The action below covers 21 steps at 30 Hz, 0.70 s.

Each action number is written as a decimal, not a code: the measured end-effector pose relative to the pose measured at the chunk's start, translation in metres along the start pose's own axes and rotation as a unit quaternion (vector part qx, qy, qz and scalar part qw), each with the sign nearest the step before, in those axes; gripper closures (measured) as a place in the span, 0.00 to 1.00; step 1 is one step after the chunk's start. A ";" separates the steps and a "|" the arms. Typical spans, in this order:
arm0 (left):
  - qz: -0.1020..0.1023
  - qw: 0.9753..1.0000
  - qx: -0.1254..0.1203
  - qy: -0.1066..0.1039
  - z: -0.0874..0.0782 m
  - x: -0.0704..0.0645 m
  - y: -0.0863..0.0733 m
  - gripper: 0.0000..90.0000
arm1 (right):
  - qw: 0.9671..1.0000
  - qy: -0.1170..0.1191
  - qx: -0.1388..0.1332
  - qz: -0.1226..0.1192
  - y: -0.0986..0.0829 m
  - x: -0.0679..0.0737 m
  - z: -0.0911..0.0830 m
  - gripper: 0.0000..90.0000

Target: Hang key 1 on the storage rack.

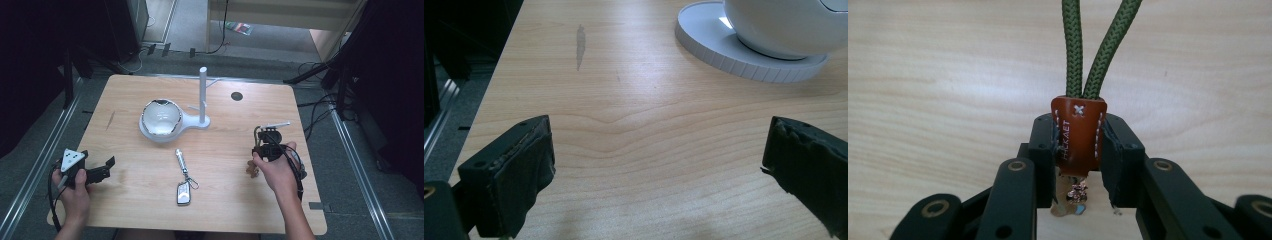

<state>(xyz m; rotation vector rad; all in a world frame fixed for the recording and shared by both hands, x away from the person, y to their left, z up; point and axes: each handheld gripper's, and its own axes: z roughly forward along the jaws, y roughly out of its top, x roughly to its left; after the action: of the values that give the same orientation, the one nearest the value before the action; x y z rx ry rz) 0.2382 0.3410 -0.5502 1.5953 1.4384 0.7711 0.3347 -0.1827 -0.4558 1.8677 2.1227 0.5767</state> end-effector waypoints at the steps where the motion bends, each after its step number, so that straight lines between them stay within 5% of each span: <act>1: -0.001 1.000 0.001 -0.001 0.000 0.000 0.000 0.01 | 1.000 0.000 -0.010 -0.001 0.001 0.001 -0.002 0.79; 14: 0.000 1.000 0.001 -0.001 0.000 0.000 0.000 0.01 | 0.993 0.023 -0.112 -0.012 0.012 0.011 -0.025 0.78; 21: -0.001 1.000 0.000 -0.001 0.000 0.000 0.000 0.01 | 0.982 0.022 -0.188 -0.024 0.014 0.014 -0.037 0.78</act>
<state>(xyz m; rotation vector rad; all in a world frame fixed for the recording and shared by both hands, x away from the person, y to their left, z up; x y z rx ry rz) 0.2386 0.3406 -0.5503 1.5942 1.4386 0.7673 0.3284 -0.1722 -0.4153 1.6033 1.9138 0.9409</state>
